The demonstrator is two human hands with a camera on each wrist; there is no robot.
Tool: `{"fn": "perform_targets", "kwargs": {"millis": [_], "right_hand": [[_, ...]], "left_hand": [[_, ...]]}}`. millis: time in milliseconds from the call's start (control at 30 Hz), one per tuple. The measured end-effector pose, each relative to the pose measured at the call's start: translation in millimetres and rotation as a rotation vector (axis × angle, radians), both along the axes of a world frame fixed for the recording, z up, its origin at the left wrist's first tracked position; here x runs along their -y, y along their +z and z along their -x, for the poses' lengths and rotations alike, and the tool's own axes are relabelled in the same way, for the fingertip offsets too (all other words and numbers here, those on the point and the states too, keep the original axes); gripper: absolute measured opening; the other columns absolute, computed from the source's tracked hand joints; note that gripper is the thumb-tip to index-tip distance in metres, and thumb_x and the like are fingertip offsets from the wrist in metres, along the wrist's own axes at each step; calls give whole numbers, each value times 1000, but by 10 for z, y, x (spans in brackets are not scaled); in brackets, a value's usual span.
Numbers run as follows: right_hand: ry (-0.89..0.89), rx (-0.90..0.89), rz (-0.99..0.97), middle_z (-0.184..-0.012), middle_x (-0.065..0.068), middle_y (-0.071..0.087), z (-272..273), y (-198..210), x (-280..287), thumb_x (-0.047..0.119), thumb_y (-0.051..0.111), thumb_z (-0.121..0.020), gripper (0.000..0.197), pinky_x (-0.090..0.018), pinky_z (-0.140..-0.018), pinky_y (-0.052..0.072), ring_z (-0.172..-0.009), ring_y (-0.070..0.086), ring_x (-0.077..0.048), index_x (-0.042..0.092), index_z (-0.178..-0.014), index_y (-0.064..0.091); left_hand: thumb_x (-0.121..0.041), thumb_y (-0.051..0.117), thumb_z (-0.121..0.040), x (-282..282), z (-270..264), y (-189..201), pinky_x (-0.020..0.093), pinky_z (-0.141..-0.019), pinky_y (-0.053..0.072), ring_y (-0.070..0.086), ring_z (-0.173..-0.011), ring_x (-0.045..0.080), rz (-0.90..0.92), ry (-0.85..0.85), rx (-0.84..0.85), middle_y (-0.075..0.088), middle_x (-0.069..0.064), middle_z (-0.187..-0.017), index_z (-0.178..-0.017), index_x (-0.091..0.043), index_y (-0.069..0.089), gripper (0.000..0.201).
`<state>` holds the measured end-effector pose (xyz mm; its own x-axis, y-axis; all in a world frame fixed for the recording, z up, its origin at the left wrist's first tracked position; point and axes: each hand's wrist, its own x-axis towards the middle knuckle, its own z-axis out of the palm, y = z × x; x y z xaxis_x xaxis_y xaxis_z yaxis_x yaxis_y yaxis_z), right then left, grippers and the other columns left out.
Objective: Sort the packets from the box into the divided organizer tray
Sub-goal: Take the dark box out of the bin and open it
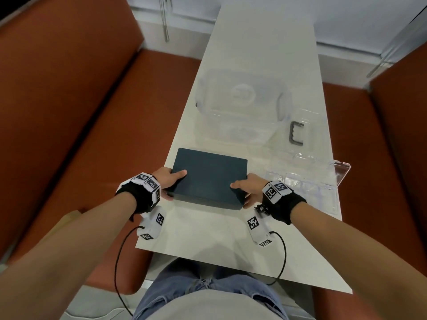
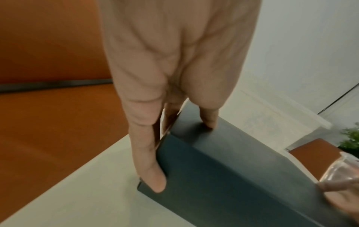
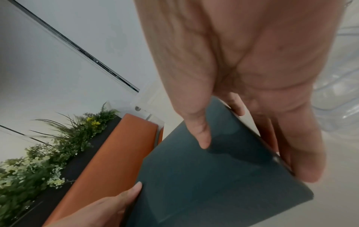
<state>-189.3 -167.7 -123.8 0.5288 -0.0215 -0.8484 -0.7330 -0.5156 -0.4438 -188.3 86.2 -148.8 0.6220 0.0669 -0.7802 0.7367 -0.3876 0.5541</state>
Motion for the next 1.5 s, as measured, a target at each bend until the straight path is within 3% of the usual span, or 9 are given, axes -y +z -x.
{"fn": "perform_targets", "kwargs": {"millis": [133, 367, 567, 700, 1033, 1233, 1333, 1433, 1500], "right_hand": [[6, 55, 0, -128, -18, 54, -47, 61, 123, 21, 65, -89, 60, -45, -76, 52, -98, 61, -37, 14, -138, 31], [-127, 131, -83, -126, -17, 56, -117, 84, 227, 18, 64, -90, 76, -51, -80, 53, -88, 65, -35, 18, -148, 14], [-160, 141, -73, -126, -15, 57, -92, 83, 314, 22, 69, -87, 72, -47, -79, 55, -93, 65, -35, 14, -144, 26], [-91, 152, -60, -126, -8, 57, -51, 109, 326, 22, 80, -75, 79, -42, -78, 53, -107, 61, -31, 17, -139, 34], [-157, 110, -109, -122, -13, 58, -112, 187, 431, -2, 73, -77, 94, -46, -82, 50, -100, 61, -33, 18, -149, 16], [-224, 97, -137, -120, -11, 61, -75, 161, 391, 31, 80, -75, 87, -37, -73, 52, -92, 63, -25, 15, -144, 29], [-283, 155, -107, -120, -9, 63, -26, 88, 369, 28, 83, -73, 75, -40, -84, 54, -101, 64, -25, 10, -134, 42], [-283, 161, -96, -113, -8, 66, 23, 72, 350, 32, 81, -73, 46, -37, -77, 52, -102, 62, -23, 11, -107, 59], [-281, 142, -109, -107, -7, 65, 23, 84, 340, 35, 79, -76, 47, -39, -75, 52, -96, 60, -22, 9, -110, 58]], "left_hand": [[-37, 65, -90, -46, -80, 8, 50, -82, 57, 60, -106, 33, 20, 46, 41, 57, 13, -123, -122, -6, 53, 46], [-38, 69, -87, 7, -142, 62, 39, -75, 59, 60, -93, 19, 82, 95, 81, 60, 6, -112, -117, -11, 55, 43], [-47, 70, -82, 74, -125, 55, 38, -75, 58, 58, -102, 21, 93, 109, 76, 59, 6, -116, -123, -17, 51, 54], [-52, 71, -79, 104, -136, 71, 40, -78, 52, 58, -94, 15, 74, 94, 52, 60, -1, -107, -122, -22, 48, 57], [-49, 73, -79, 147, -221, 181, 39, -76, 56, 54, -110, 25, 65, 150, 38, 55, 5, -119, -121, -16, 52, 58], [-37, 79, -77, 119, -184, 183, 39, -67, 52, 56, -97, 22, 173, 186, -4, 58, 6, -113, -121, -15, 52, 56], [-27, 79, -78, 110, -111, 115, 41, -69, 53, 58, -99, 23, 231, 216, 2, 61, 8, -113, -127, -15, 50, 57], [-23, 80, -76, 100, -65, 79, 43, -73, 54, 60, -101, 24, 267, 250, 11, 62, 9, -114, -128, -15, 49, 61], [-28, 81, -74, 97, -83, 104, 42, -72, 56, 60, -97, 21, 266, 252, 21, 62, 7, -111, -125, -16, 49, 61]]}}
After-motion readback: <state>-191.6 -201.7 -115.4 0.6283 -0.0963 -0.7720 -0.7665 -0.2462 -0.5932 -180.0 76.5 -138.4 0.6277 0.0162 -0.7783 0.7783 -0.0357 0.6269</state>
